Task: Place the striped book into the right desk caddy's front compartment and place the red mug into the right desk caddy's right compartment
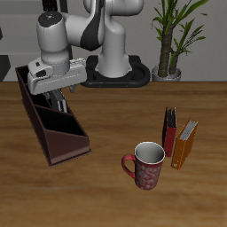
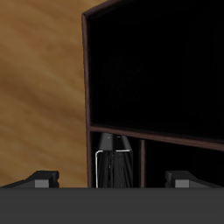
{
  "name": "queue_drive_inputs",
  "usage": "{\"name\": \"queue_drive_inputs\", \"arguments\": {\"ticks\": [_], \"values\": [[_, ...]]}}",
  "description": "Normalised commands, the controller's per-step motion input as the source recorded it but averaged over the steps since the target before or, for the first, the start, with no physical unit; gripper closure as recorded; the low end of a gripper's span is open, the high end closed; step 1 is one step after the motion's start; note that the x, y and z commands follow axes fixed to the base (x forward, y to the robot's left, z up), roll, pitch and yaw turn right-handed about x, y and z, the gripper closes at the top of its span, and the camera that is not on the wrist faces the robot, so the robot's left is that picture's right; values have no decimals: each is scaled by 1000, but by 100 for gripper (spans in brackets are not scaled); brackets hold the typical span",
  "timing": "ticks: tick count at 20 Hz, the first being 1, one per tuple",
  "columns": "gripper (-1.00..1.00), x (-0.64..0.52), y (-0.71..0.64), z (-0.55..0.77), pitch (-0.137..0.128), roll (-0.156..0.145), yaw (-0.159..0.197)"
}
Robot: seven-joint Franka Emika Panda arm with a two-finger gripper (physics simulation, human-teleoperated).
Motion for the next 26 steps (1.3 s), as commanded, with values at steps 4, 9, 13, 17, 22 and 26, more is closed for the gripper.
{"name": "queue_drive_inputs", "arguments": {"ticks": [4, 9, 13, 17, 22, 26], "values": [[-100, 72, 167, 232, -39, 12, 17], [-100, 116, 242, 367, -71, 0, -28], [-100, 123, 223, 356, -58, -24, -22], [-100, 293, 343, 609, -54, -33, -183], [-100, 235, 159, 152, -5, -6, -84], [-100, 296, 394, 69, 15, 7, -103]]}}
